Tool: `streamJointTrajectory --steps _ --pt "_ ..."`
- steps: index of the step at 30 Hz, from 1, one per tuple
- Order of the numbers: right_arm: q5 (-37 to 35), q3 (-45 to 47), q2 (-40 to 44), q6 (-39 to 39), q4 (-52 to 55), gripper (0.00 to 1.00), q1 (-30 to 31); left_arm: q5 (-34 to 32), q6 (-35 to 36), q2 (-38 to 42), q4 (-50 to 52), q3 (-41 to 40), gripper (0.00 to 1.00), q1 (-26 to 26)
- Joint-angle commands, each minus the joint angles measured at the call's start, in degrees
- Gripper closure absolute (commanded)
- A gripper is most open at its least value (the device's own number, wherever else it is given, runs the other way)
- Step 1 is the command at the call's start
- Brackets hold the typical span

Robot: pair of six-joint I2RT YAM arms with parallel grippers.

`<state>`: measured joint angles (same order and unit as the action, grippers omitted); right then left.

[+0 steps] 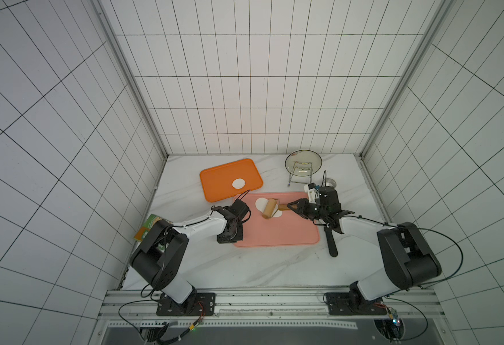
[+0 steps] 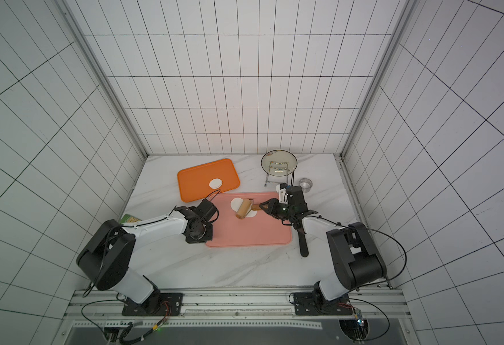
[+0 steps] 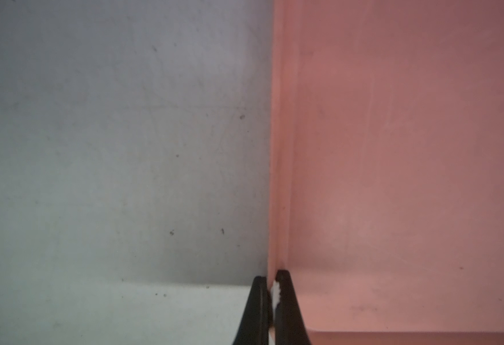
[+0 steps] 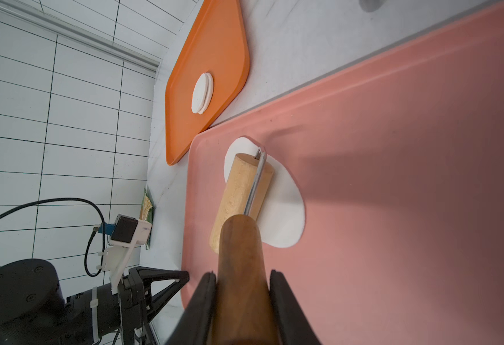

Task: Roll out the dumpling wrappers from the dough
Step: Flatten out the dough on the work surface.

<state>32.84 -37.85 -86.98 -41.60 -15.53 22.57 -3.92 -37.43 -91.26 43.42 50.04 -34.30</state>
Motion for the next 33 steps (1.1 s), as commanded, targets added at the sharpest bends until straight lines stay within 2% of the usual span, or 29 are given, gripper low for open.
streamJointTrajectory --steps 1,8,12,16,24,33 --pt "-15.9 6.5 -0.8 4.1 22.6 1.00 -3.7 -2.7 -0.4 -3.6 -2.2 -3.0 1.00 1.3" --pt "-16.2 8.1 5.2 6.5 27.4 1.00 -7.7 -2.8 -0.4 -3.8 -2.6 -3.4 1.00 1.3" --pt "-16.2 7.9 6.1 6.4 28.0 1.00 -7.9 -2.8 -0.4 -3.7 -2.6 -3.6 1.00 1.2" --pt "-14.1 6.5 3.9 4.7 25.3 1.00 -7.4 -2.9 -0.1 -3.8 -2.7 -3.5 1.00 0.3" --pt "-14.0 2.5 -1.9 1.1 21.4 1.00 -2.6 -3.1 0.0 -4.8 -3.1 -2.5 1.00 -2.4" --pt "-16.5 0.4 -7.9 2.3 20.1 1.00 -0.3 -2.8 0.2 -4.3 -3.2 -2.3 1.00 -2.7"
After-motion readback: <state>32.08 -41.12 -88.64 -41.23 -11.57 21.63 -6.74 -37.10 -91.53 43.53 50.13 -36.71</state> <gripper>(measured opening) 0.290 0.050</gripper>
